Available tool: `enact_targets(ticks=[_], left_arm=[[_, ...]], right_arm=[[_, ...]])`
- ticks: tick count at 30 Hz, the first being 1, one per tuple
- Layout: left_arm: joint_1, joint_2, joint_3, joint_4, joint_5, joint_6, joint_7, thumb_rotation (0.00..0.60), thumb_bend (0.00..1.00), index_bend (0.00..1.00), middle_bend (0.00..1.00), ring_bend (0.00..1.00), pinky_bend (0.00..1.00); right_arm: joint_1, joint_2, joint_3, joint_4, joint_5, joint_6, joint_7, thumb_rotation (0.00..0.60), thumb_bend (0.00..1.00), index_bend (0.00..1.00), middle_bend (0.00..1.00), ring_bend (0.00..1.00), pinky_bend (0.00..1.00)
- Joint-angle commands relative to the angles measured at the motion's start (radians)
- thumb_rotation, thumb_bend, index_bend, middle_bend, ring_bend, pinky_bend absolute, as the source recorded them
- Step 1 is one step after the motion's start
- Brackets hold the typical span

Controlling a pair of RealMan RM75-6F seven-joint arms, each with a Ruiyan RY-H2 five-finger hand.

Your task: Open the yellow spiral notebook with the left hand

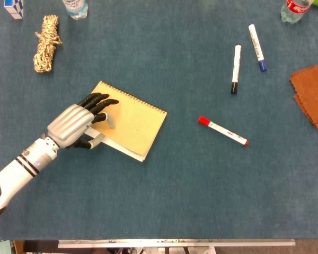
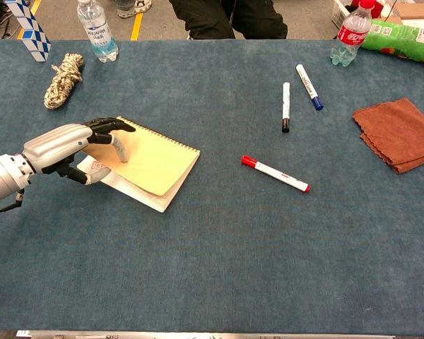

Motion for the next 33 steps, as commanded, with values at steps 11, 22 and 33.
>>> enact_targets(ticks=[11, 22, 33], left_arm=[[-0.005, 0.069, -0.008, -0.125, -0.048, -0.035, -0.021, 0.600, 0.43, 0.69, 0.21, 0.00, 0.03], [-0.009, 0.327, 0.086, -0.230, 0.011, -0.025, -0.070, 0.600, 0.43, 0.69, 0.21, 0.00, 0.03], [-0.070, 0.523, 0.095, -0.382, 0.068, -0.040, 0.038, 0.600, 0.43, 0.68, 0.24, 0.00, 0.03]], right_arm=[[-0.004, -0.007, 0.004, 0.024, -0.007, 0.010, 0.029, 0.600, 0.11, 0.32, 0.33, 0.24, 0.31], [-0.009, -0.015, -0.001, 0.006, -0.035, 0.031, 0.016, 0.600, 0.11, 0.32, 0.33, 0.24, 0.31], [-0.022, -0.043, -0.013, 0.002, -0.061, 0.056, 0.006, 0.600, 0.11, 0.32, 0.33, 0.24, 0.31]])
